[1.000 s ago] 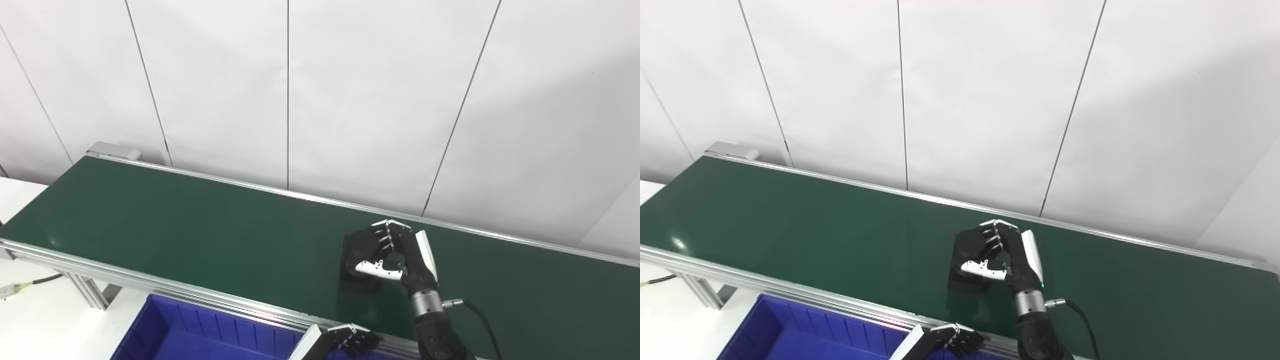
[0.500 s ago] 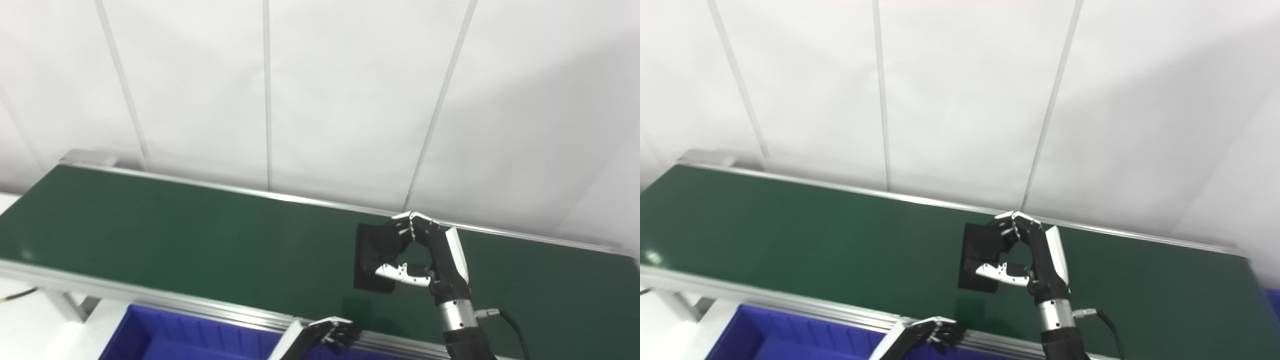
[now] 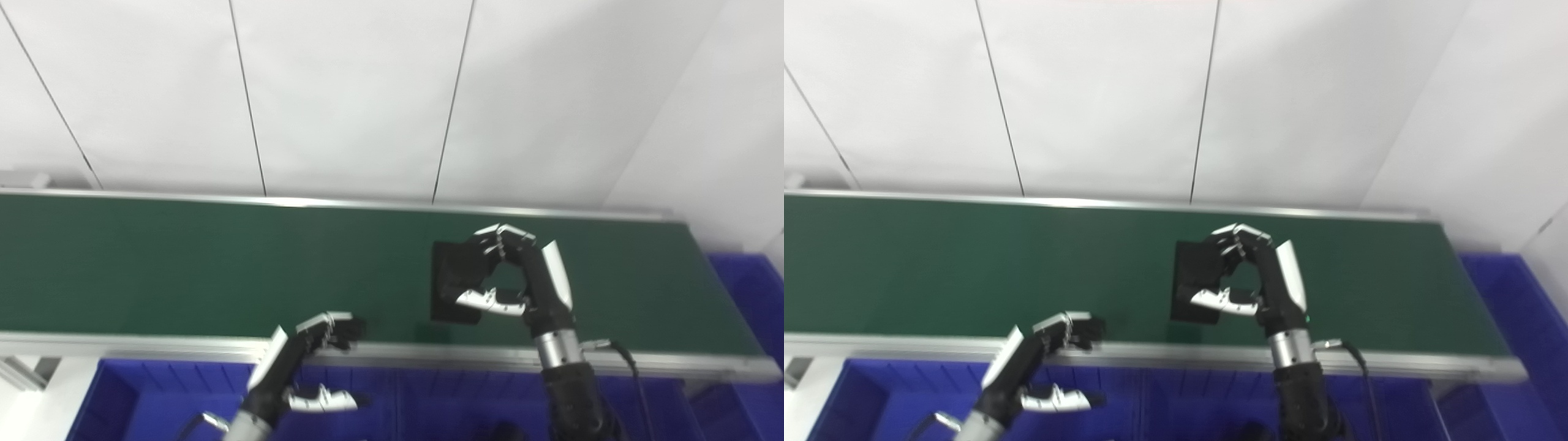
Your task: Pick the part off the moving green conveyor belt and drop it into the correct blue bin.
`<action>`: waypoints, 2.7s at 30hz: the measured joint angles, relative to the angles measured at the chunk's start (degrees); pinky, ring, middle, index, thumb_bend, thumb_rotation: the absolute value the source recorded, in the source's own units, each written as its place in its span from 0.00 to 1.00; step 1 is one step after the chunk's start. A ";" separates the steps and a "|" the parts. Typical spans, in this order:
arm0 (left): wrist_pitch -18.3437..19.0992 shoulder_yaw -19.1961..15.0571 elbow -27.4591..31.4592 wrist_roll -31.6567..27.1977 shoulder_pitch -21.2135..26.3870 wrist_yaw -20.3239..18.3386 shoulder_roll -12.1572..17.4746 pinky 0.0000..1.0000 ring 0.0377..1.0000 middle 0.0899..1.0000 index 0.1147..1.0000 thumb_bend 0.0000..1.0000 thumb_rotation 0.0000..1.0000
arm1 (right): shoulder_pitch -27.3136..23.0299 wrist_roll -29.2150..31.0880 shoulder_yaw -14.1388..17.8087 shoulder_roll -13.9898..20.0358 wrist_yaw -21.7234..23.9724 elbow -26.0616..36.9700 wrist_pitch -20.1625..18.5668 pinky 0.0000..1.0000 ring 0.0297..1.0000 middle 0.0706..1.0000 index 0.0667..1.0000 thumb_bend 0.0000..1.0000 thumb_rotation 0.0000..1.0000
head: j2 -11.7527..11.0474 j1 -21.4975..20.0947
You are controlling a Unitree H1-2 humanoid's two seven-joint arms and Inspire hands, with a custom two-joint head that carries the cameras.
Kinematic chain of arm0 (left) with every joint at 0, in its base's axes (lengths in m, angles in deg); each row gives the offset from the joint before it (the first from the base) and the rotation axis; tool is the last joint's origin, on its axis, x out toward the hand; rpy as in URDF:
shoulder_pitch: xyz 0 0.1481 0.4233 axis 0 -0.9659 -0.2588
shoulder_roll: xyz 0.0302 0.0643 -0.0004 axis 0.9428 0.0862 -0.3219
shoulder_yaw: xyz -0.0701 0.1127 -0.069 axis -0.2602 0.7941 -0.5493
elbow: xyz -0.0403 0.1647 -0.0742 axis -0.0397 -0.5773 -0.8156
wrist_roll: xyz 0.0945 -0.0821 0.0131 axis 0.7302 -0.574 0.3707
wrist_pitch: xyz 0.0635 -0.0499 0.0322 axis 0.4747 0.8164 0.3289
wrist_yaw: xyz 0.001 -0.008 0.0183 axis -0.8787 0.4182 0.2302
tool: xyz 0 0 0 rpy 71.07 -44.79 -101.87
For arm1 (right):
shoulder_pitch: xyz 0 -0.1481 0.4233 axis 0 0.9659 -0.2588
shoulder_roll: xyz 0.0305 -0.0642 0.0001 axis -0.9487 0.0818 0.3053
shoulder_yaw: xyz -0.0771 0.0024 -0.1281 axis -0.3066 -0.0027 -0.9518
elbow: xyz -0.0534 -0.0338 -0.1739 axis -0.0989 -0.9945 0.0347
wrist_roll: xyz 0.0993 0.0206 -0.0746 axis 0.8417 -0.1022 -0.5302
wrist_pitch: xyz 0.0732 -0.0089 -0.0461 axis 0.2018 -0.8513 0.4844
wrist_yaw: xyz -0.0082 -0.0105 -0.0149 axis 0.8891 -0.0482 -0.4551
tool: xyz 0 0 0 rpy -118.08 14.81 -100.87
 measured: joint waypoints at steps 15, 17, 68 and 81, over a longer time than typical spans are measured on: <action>4.24 -4.96 5.34 -3.74 0.02 -5.60 1.15 0.62 0.65 0.66 0.67 0.65 0.00 | 10.93 0.19 3.05 -0.90 0.44 12.68 -9.35 0.32 0.35 0.39 0.47 0.53 0.00 | 5.54 -4.22; 4.99 -5.26 5.48 -3.63 0.04 -5.59 0.94 0.61 0.65 0.66 0.67 0.66 0.00 | 12.56 0.59 4.27 -0.77 0.47 13.75 -10.45 0.31 0.35 0.39 0.47 0.53 0.00 | 5.81 -4.22; 5.84 -7.11 7.01 -2.52 -0.24 -7.07 -0.15 0.60 0.64 0.65 0.67 0.67 0.00 | 24.78 1.13 15.08 2.25 -5.54 1.20 -5.28 0.60 0.67 0.71 0.71 0.90 0.19 | 6.07 -3.61; 6.11 -7.08 7.02 -2.44 -0.40 -7.33 -0.15 0.60 0.64 0.65 0.67 0.66 0.00 | 24.81 0.32 14.57 2.37 -6.41 1.17 -3.56 0.59 0.69 0.76 0.75 0.93 0.21 | 5.89 -3.26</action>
